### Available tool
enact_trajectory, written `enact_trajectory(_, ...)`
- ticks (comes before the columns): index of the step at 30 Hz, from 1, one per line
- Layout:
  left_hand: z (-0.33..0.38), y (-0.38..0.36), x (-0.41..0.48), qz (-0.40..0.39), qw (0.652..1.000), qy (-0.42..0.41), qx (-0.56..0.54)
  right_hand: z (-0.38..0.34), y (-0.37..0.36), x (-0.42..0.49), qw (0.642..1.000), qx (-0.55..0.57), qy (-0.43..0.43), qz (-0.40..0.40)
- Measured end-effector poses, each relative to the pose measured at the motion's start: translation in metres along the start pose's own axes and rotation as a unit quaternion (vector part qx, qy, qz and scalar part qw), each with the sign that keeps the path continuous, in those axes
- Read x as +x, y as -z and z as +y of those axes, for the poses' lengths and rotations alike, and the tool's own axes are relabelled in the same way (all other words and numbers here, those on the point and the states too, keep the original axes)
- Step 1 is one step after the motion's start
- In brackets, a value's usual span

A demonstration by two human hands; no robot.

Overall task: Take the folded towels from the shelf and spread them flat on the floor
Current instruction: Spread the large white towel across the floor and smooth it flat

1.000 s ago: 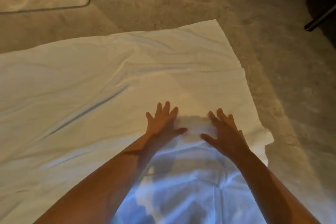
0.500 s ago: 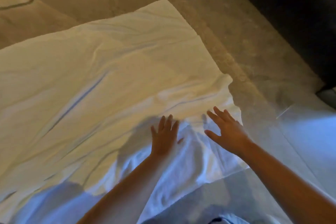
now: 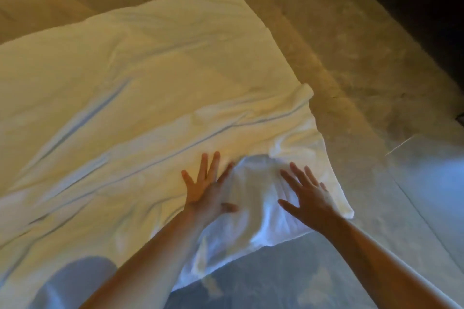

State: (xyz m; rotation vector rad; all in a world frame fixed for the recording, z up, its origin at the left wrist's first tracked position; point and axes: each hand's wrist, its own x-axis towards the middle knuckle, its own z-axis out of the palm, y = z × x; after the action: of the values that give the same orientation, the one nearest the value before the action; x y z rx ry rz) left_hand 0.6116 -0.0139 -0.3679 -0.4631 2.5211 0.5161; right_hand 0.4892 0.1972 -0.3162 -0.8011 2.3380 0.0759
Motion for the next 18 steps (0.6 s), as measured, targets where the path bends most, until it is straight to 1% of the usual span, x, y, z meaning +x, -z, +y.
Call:
enact_trajectory(2,-0.002,-0.004,0.003,0.018,1.000,0.011,0.010,0.002,-0.004,0.016,0.999,0.012,0.027,0.027)
enact_trajectory(4,0.001,-0.008,0.002,0.054,0.998,0.030,0.001,0.003,-0.008,0.030,0.998,0.023,0.047,0.043)
enact_trajectory(6,0.008,-0.011,0.000,0.085,0.995,0.055,-0.017,0.005,-0.008,0.039,0.997,0.009,0.068,0.037)
enact_trajectory(8,0.016,-0.009,0.000,0.085,0.994,0.073,-0.015,0.007,-0.006,0.044,0.997,-0.018,0.078,0.022)
enact_trajectory(10,0.022,-0.007,-0.002,0.082,0.992,0.096,-0.020,0.009,-0.002,0.049,0.995,-0.032,0.088,0.024)
enact_trajectory(12,0.033,-0.010,-0.010,0.097,0.986,0.136,-0.021,0.009,0.002,0.052,0.996,-0.029,0.087,0.018)
enact_trajectory(14,0.050,-0.023,-0.026,0.136,0.971,0.196,-0.035,0.009,0.002,0.052,0.995,-0.036,0.087,0.014)
enact_trajectory(16,0.065,-0.043,-0.047,0.173,0.947,0.253,-0.098,0.010,0.001,0.054,0.994,-0.041,0.095,0.020)
enact_trajectory(18,0.073,-0.063,-0.069,0.181,0.929,0.293,-0.137,0.011,0.000,0.054,0.994,-0.037,0.099,0.033)
